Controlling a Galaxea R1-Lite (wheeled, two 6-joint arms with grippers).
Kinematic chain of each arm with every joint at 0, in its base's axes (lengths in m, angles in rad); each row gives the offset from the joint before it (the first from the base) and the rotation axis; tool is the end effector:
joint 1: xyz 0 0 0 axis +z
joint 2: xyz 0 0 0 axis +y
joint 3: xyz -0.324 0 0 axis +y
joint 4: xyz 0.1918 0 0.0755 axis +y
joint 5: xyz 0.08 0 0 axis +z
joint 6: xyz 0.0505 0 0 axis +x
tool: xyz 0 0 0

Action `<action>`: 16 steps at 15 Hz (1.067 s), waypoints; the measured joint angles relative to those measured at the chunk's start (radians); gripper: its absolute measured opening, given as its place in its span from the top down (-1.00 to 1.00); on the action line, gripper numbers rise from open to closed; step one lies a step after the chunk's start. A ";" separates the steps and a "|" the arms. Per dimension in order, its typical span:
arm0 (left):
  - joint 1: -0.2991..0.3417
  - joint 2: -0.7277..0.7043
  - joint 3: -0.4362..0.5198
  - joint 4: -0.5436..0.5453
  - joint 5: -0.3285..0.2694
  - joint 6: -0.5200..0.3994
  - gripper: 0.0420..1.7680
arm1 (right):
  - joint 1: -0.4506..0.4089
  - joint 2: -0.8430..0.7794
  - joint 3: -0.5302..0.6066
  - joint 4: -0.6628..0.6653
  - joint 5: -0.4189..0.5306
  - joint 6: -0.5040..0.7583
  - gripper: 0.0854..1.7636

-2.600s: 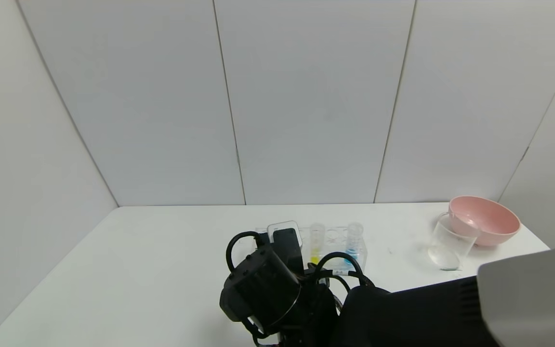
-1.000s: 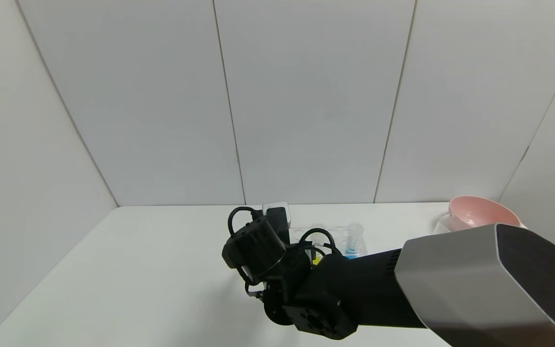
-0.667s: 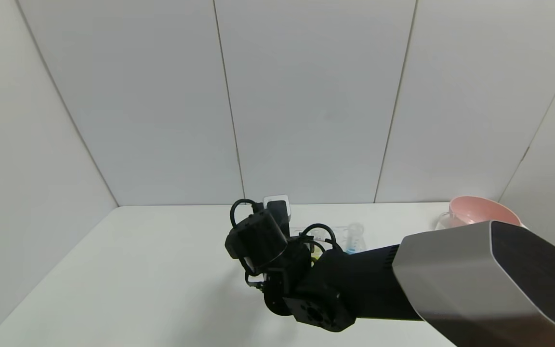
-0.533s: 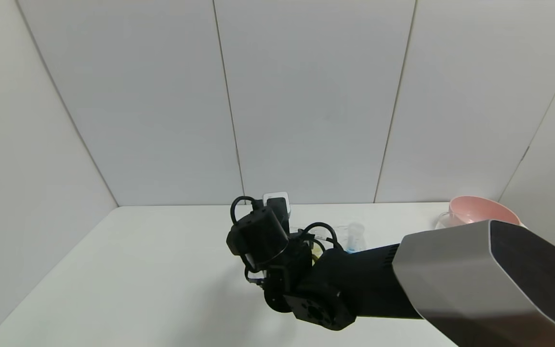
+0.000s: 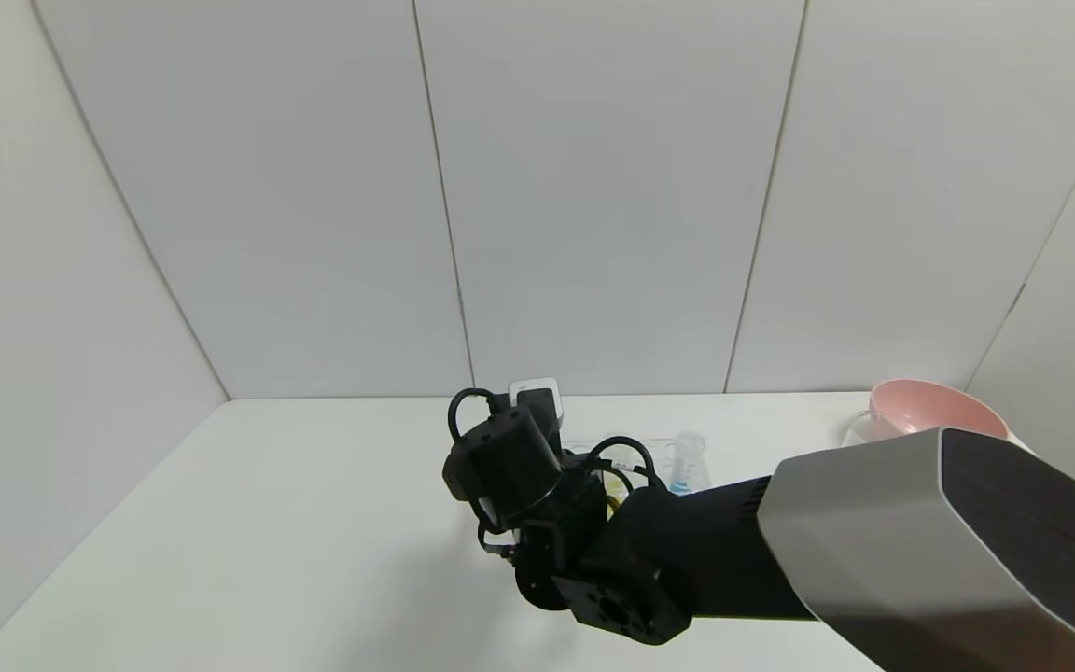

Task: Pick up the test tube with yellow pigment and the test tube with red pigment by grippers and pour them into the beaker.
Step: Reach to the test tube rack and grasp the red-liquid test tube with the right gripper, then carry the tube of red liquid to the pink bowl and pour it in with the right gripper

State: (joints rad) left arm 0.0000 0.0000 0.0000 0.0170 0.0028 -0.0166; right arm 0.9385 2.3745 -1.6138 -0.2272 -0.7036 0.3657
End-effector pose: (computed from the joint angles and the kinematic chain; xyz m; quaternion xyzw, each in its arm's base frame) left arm -0.0017 0.0001 0.0733 -0.0083 0.0085 0.0015 0.9999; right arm 0.3374 0.4052 0.0871 -0.0155 0.1972 0.0785 0.9771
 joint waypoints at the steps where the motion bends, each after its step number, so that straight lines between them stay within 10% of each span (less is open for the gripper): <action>1: 0.000 0.000 0.000 0.000 0.000 0.000 -0.94 | 0.000 -0.002 0.004 -0.001 0.000 0.000 0.12; 3: 0.000 0.000 0.000 0.000 0.000 0.000 -0.94 | 0.000 -0.006 0.012 -0.003 -0.003 0.000 0.50; 16: 0.000 0.000 0.000 0.000 0.000 0.000 -0.94 | 0.005 -0.060 0.019 -0.009 0.000 -0.035 0.50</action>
State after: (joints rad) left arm 0.0000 0.0000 0.0000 0.0170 0.0028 -0.0166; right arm 0.9438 2.3140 -1.5947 -0.2360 -0.7040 0.3309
